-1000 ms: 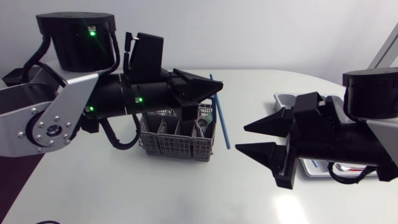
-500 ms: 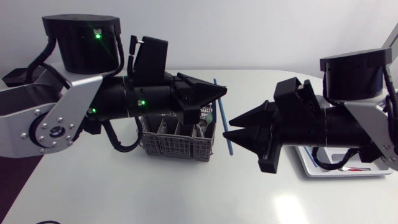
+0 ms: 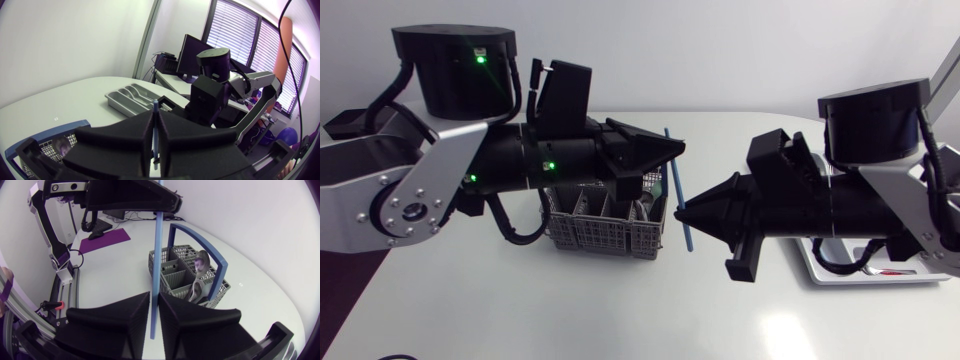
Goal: Sort the cutlery from the basket into the organizer compartments.
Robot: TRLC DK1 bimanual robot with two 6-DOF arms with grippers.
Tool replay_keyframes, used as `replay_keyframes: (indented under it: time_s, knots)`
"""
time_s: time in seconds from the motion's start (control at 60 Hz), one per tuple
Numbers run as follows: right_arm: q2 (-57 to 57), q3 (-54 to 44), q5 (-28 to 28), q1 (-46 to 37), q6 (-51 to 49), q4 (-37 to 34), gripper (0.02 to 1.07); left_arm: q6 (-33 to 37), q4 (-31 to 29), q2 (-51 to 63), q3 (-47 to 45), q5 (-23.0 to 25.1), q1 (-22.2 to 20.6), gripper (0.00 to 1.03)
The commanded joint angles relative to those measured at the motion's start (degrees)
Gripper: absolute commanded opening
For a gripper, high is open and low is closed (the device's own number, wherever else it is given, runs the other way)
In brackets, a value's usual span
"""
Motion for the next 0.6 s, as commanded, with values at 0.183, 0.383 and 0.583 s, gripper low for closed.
replay_keyframes:
  time_s: [0.183, 0.383, 0.583]
  knots:
    - [1.0, 1.1, 0.0, 0.6, 1.6, 0.4, 0.08, -1.7, 0.4, 0.9, 1.7, 0.9, -0.4, 0.04]
    - [0.0, 0.9, 0.0, 0.6, 1.9, -0.4, 0.08, -1.9, 0.6, 0.9, 2.1, 0.8, -0.3, 0.25]
    - [-2.4, -0.4, 0.1, 0.7, 2.0, -2.2, 0.08, -1.9, -0.3, -0.3, 4.2, 0.8, 1.8, 0.81]
